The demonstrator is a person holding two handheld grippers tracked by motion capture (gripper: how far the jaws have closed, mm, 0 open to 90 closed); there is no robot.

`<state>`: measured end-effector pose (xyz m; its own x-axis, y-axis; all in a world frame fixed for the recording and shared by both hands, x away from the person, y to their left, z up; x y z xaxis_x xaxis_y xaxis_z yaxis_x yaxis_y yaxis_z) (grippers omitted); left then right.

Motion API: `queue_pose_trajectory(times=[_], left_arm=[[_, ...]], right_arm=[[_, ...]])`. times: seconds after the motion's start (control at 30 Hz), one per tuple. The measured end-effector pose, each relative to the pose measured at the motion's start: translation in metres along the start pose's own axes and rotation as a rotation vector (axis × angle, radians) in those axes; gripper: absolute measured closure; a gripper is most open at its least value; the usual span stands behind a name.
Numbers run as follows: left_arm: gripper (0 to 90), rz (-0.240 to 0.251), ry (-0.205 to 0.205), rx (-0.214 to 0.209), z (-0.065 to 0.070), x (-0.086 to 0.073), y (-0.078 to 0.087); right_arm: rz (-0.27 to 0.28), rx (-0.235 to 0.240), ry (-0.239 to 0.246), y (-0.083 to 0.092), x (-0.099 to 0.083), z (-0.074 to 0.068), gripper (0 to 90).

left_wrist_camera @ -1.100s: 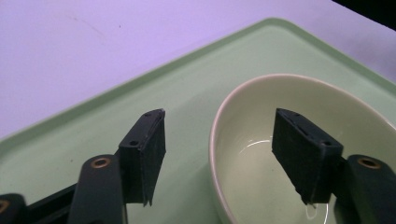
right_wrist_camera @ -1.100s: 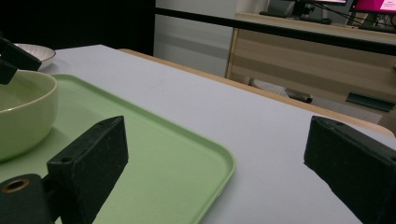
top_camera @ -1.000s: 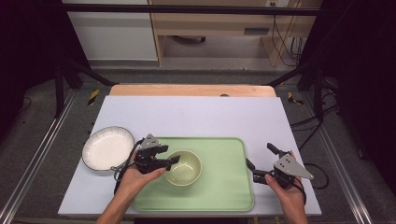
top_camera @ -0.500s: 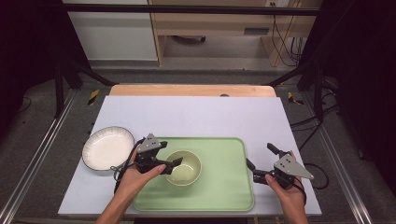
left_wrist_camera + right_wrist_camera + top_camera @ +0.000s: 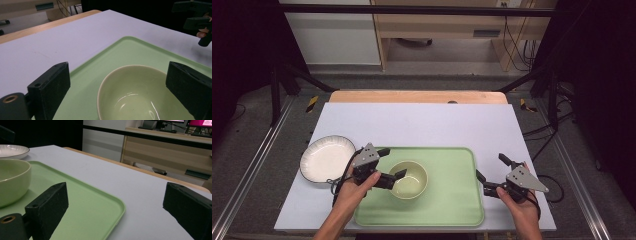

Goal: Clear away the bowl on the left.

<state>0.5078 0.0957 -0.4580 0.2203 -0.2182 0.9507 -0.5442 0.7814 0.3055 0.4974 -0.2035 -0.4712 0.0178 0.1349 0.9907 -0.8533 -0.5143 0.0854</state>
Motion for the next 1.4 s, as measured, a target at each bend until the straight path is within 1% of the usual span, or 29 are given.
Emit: queue_pose_trajectory(times=[0.07,0.1,0.13,0.17,0.23,0.3,0.47,0.5,0.6,0.63,0.67,0.7,0.73,0.77,0.8,0.87,0.9,0.93,0.97,1.0,1.07,1.1,1.13,1.17,1.2,1.23,1.33,1.4], left_arm=[[4.9,0.009,-0.001,0.003,-0.002,0.000,0.005],[4.9,0.018,0.003,0.009,-0.004,0.000,0.010],[4.9,0.018,0.003,0.009,-0.004,0.000,0.010],[4.9,0.025,0.008,0.018,-0.008,0.000,0.015],[4.9,0.030,0.010,0.022,-0.010,0.000,0.017],[4.9,0.040,0.016,0.038,-0.015,0.000,0.024],[4.9,0.044,0.016,0.057,-0.022,-0.002,0.031],[5.0,0.050,0.019,0.063,-0.024,-0.003,0.035],[4.9,0.055,0.018,0.075,-0.027,-0.004,0.039],[4.9,0.056,0.019,0.087,-0.031,-0.007,0.045],[5.0,0.056,0.019,0.087,-0.031,-0.007,0.045],[5.2,0.047,0.031,0.095,-0.036,-0.011,0.050],[5.4,0.047,0.031,0.095,-0.036,-0.011,0.050],[5.5,0.044,0.038,0.109,-0.041,-0.014,0.056],[5.4,0.044,0.038,0.109,-0.041,-0.014,0.056],[5.4,0.045,0.044,0.121,-0.046,-0.016,0.062],[5.5,0.055,0.051,0.134,-0.051,-0.018,0.068],[5.4,0.055,0.051,0.134,-0.051,-0.018,0.068],[5.4,0.069,0.058,0.142,-0.054,-0.020,0.074],[5.4,0.069,0.058,0.142,-0.054,-0.020,0.074],[5.4,0.074,0.057,0.153,-0.059,-0.023,0.081],[5.4,0.081,0.059,0.162,-0.063,-0.026,0.088],[5.4,0.081,0.059,0.162,-0.063,-0.026,0.088],[5.4,0.093,0.067,0.173,-0.067,-0.028,0.094],[5.3,0.093,0.067,0.173,-0.067,-0.028,0.094],[5.3,0.105,0.071,0.180,-0.070,-0.029,0.100],[5.2,0.117,0.069,0.182,-0.072,-0.030,0.105],[5.2,0.132,0.059,0.184,-0.073,-0.030,0.109]], right_arm=[[-0.002,0.001,-0.001,0.000,0.000,-0.001,6.2],[-0.002,0.002,0.000,-0.001,0.000,-0.001,6.1],[-0.002,0.002,0.000,-0.001,0.000,-0.001,6.1],[-0.002,0.003,0.001,-0.001,0.000,-0.002,6.1],[-0.003,0.002,0.002,-0.001,0.000,-0.001,6.1],[-0.001,0.000,0.001,-0.001,0.000,-0.001,6.1],[-0.001,-0.003,-0.001,0.000,0.000,0.000,6.1],[0.001,-0.004,0.000,0.001,0.001,0.000,6.1],[0.003,-0.005,0.000,0.001,0.001,0.001,6.1],[0.002,-0.005,0.000,0.001,0.001,0.001,6.1],[0.002,-0.005,0.000,0.001,0.001,0.001,6.1],[0.002,-0.006,0.000,0.001,0.001,0.001,6.1],[0.002,-0.006,0.000,0.001,0.001,0.001,6.1],[0.002,-0.006,-0.001,0.001,0.001,0.001,6.0],[0.002,-0.006,-0.001,0.001,0.001,0.001,6.0],[0.002,-0.006,-0.001,0.001,0.001,0.000,6.0],[0.003,-0.007,0.000,0.001,0.001,0.000,6.0],[0.003,-0.007,0.000,0.001,0.001,0.000,6.0],[0.003,-0.009,-0.001,0.001,0.001,0.000,6.0],[0.003,-0.009,-0.001,0.001,0.001,0.000,6.0],[0.002,-0.010,-0.001,0.001,0.000,0.000,6.0],[0.001,-0.010,-0.002,0.001,0.000,0.000,6.0],[-0.002,-0.010,-0.001,0.001,0.000,0.000,6.0],[-0.002,-0.009,-0.001,0.001,0.000,0.000,6.0],[-0.002,-0.009,-0.001,0.001,0.000,0.000,6.0],[-0.001,-0.010,-0.001,0.001,0.000,0.000,6.0],[-0.002,-0.011,0.000,0.000,-0.001,0.001,6.0],[-0.003,-0.012,-0.002,0.000,-0.001,0.001,6.0]])
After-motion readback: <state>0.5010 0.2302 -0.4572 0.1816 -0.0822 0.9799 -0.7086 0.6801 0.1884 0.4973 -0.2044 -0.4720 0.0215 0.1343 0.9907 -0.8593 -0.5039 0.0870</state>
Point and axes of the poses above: each handheld gripper's, and its own axes: y roughly backward along the jaws, x roughly out of its top, z roughly to its right, the point moved 10 cm from there along -y, roughly forward along the jaws, and after that the axes turned 4 degrees about z, right-handed, at the moved point
